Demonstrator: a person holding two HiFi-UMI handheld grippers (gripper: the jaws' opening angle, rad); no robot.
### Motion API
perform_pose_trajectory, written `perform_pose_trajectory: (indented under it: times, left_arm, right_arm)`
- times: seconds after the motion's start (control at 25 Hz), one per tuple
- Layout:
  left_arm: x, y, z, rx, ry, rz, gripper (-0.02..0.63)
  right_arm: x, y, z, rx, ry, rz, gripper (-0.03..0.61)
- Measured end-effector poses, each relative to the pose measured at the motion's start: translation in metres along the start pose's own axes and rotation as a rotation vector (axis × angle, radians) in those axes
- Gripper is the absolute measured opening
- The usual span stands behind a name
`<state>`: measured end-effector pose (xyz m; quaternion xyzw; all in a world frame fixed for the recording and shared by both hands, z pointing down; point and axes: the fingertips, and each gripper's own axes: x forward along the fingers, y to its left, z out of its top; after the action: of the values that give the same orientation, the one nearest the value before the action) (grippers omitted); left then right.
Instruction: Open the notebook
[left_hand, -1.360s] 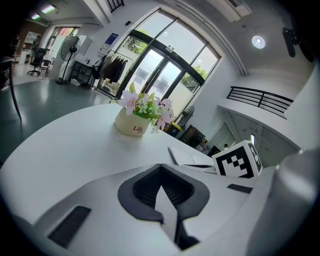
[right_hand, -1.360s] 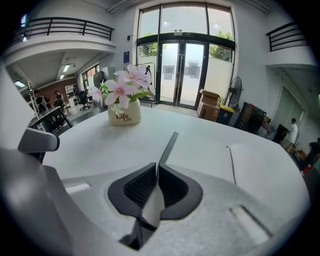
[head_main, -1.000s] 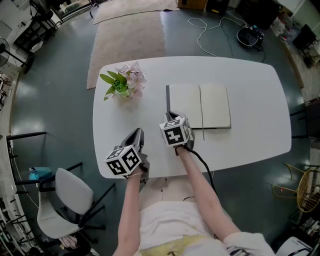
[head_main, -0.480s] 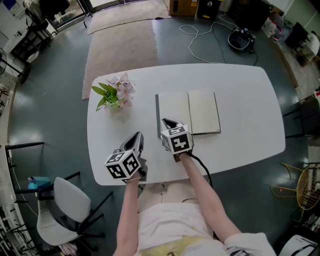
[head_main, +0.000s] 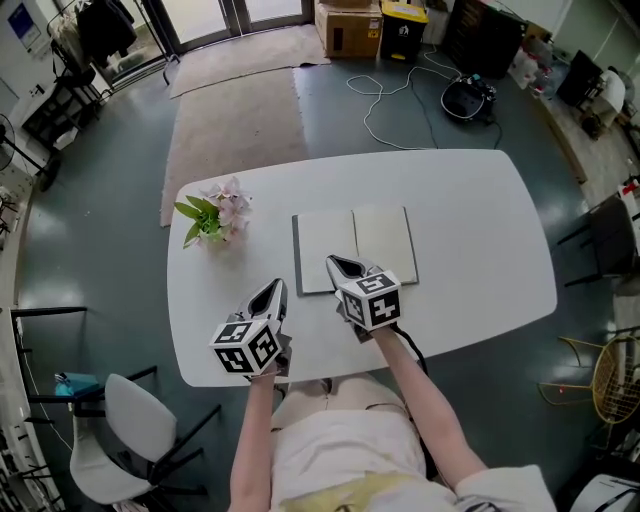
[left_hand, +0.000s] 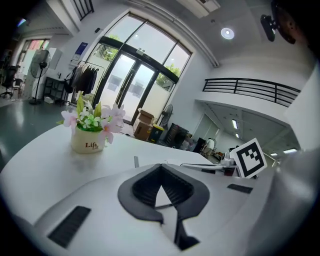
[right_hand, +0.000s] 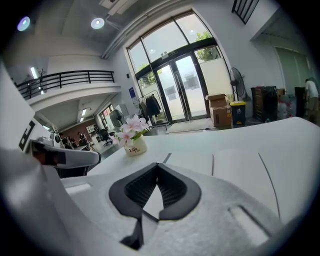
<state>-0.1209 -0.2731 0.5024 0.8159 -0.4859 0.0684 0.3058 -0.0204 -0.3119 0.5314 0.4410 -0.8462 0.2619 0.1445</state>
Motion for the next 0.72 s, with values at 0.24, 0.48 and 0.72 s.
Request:
perform_pose_trajectory:
  times: [0.24,0.48,0.72]
  left_arm:
    - [0.002,-0.029,0.014,0.059,-0.05,-0.011,-0.002]
    - [-0.007,-0.049,0.026,0.108,-0.103,0.003,-0.002]
    - [-0.016,-0.062,0.039,0.141,-0.159,0.009,-0.002]
  right_arm:
    - [-0.035,-0.008,0.025,0.037,-0.11,0.06,0.006]
    - [-0.074,-0.013,0.048,0.048,-0.226,0.104,0.006]
    - [-0.107,-0.025,0.061,0.059,-0.322,0.109,0.006]
